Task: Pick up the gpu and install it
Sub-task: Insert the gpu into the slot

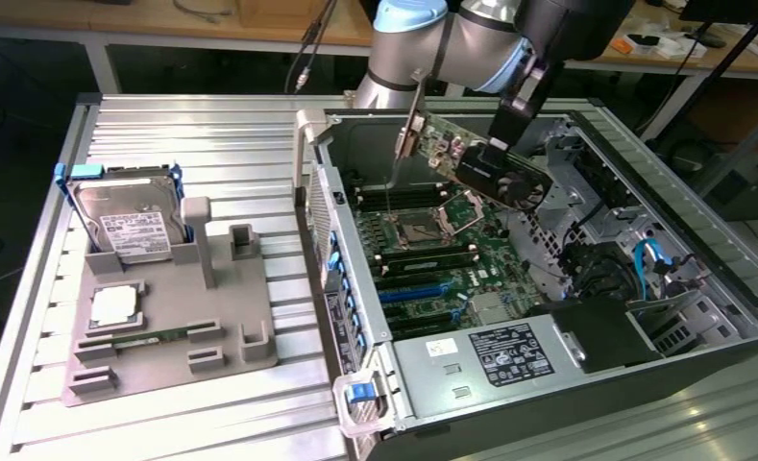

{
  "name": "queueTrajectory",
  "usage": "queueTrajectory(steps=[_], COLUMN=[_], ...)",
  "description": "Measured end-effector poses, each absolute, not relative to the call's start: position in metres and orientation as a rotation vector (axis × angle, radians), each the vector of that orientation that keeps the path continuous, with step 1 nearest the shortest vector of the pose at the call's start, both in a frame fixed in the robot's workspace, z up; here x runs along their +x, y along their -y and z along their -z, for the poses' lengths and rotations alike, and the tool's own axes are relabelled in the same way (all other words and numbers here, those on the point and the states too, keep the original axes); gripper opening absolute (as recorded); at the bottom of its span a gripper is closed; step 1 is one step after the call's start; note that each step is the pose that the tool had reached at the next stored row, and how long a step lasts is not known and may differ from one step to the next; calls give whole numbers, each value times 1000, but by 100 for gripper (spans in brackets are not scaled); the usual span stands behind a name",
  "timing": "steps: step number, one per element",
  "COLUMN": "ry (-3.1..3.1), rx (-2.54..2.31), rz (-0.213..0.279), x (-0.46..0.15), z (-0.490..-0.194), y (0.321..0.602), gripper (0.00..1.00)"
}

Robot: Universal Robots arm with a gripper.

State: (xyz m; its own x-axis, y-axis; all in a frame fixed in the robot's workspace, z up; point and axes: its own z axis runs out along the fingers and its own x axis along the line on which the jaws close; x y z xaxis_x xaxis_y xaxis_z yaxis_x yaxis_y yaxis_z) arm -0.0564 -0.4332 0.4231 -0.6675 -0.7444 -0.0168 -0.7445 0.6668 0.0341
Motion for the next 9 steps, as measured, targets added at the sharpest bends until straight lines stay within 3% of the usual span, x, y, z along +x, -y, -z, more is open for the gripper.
queueTrajectory(steps=[9], ry=[-2754], rx=[-1513], rz=[-60], x=[-56], z=[-419], y=[433], gripper=[27])
